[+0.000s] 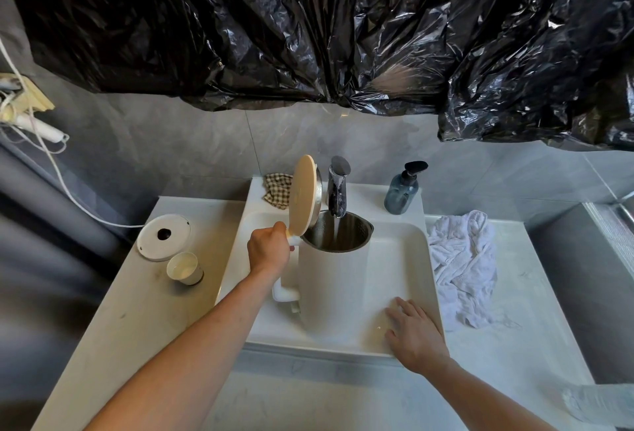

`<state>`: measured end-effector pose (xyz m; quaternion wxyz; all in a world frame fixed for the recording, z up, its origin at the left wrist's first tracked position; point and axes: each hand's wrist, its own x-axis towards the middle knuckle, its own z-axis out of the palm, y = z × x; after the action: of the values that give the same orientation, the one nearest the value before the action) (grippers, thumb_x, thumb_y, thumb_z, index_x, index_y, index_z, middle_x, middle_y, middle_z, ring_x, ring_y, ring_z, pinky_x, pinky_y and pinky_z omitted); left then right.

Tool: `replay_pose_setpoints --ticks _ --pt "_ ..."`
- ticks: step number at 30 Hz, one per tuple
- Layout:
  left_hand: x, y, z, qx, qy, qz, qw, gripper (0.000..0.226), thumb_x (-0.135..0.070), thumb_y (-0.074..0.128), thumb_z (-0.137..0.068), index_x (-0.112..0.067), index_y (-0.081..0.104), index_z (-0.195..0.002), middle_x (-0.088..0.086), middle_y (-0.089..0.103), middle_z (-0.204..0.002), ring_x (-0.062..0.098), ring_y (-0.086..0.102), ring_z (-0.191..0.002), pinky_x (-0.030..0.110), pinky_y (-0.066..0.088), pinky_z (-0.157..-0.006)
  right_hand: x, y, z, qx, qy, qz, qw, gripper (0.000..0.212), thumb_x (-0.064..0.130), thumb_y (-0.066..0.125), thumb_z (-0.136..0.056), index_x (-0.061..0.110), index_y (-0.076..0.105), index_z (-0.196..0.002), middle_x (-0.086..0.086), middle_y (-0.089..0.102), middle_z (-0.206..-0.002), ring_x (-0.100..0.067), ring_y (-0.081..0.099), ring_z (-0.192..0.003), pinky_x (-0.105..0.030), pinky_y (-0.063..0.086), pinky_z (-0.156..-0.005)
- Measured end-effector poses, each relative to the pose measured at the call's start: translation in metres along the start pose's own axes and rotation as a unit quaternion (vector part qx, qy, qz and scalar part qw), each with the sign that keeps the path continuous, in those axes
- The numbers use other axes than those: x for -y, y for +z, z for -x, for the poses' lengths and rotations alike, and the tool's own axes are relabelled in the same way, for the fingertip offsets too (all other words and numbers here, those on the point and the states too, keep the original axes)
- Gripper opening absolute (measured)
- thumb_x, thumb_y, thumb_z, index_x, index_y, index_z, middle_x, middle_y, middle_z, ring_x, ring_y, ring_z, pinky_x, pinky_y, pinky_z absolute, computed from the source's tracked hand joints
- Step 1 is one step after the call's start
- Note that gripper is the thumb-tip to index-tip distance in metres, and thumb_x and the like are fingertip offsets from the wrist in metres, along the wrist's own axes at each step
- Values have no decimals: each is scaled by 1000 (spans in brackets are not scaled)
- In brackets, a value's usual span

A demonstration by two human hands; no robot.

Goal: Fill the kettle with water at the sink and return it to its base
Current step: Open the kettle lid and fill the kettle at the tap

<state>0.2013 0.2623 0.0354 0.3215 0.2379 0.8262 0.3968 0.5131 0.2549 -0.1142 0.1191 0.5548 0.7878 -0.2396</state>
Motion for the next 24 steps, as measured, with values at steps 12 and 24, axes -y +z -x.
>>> replay_pose_setpoints --ticks 12,24 --pt "-1 1 1 -8 4 -4 1000 43 -25 40 -103 2 73 -94 12 72 -85 17 55 -62 24 33 -53 0 1 1 -17 -4 2 1000 50 42 43 -86 31 57 -134 -2 36 -165 -26 30 -152 -39 27 -124" --pt "-1 1 2 -9 -2 5 1000 42 -25 42 -102 1 73 -92 11 72 -83 16 56 -62 24 34 -53 1 -1 2 -25 -10 9 1000 48 42 42 -86 31 58 -131 -1 38 -164 -24 32 -150 -38 28 -123"
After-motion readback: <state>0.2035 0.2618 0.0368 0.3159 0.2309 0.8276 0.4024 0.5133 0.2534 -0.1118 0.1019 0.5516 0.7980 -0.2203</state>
